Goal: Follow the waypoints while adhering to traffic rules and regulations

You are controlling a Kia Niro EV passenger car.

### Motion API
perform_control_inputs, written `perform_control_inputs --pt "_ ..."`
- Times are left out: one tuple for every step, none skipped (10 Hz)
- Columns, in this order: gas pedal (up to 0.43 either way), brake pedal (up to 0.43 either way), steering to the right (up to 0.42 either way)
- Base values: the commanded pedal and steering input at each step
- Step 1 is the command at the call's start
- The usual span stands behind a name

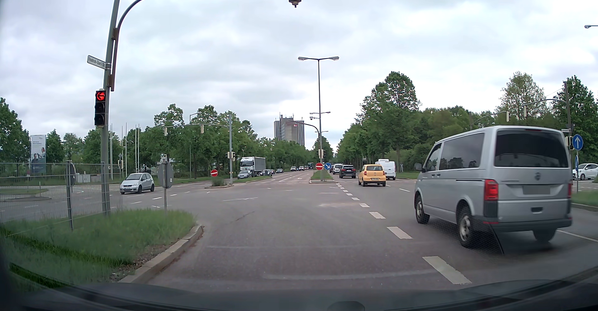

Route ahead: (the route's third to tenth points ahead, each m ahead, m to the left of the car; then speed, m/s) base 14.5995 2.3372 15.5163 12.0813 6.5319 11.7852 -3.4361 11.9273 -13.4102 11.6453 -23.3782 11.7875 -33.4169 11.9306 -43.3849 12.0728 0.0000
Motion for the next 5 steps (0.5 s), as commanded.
perform_control_inputs --pt "0.000 0.262 -0.003" --pt "0.000 0.262 -0.003" --pt "0.000 0.262 -0.003" --pt "0.000 0.262 -0.003" --pt "0.000 0.262 -0.003"
